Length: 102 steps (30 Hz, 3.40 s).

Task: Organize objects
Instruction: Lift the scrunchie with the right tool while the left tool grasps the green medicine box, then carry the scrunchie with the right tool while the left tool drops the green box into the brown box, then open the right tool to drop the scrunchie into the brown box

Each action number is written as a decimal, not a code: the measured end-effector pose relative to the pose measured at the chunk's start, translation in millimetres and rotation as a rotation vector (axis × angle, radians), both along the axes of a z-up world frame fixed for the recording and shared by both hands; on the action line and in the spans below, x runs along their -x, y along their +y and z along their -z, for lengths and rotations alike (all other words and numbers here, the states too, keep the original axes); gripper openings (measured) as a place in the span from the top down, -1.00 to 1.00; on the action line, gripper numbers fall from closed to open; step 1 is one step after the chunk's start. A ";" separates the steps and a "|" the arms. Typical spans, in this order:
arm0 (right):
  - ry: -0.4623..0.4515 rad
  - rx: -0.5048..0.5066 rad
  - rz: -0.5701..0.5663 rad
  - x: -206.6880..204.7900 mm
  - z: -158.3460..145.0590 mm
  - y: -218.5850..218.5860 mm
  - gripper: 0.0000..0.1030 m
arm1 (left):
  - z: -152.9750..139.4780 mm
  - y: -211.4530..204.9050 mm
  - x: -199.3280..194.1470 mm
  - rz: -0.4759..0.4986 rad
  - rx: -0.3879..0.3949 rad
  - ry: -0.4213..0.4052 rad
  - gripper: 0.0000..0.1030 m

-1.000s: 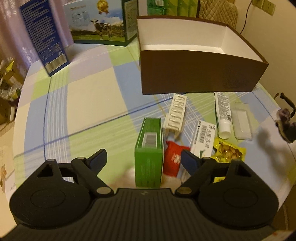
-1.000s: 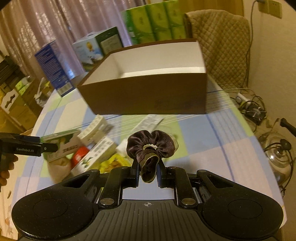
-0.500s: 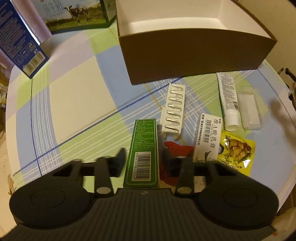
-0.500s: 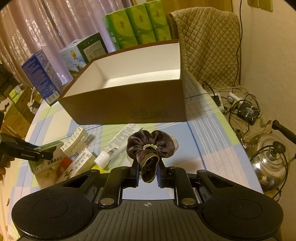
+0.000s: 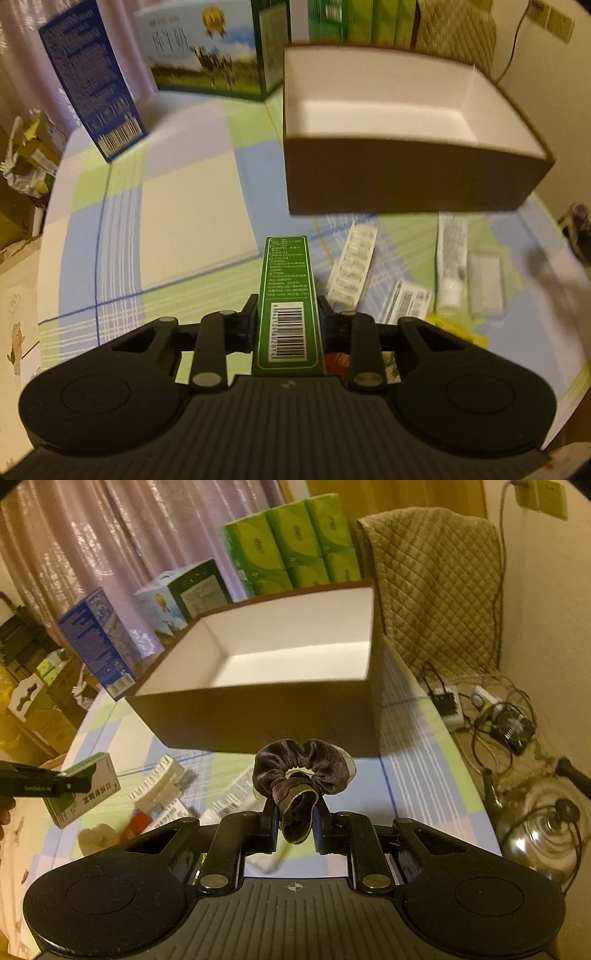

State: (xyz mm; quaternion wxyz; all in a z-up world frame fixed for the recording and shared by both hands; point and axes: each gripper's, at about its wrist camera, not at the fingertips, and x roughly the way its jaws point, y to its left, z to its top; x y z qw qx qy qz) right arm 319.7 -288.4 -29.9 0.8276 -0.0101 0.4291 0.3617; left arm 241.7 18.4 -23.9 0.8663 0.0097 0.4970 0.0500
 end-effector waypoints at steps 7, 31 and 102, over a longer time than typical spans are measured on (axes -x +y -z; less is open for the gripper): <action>-0.030 -0.038 -0.067 -14.1 -14.1 12.3 0.72 | -41.6 -20.0 -10.3 0.003 -0.004 -0.126 0.49; -0.073 0.003 -0.139 -112.8 -22.4 81.7 0.72 | -54.1 -95.2 -142.1 0.072 0.010 -0.229 0.49; -0.054 0.025 -0.156 -152.3 7.6 121.3 -0.14 | -12.7 -84.9 -178.3 -0.074 0.017 -0.124 -0.43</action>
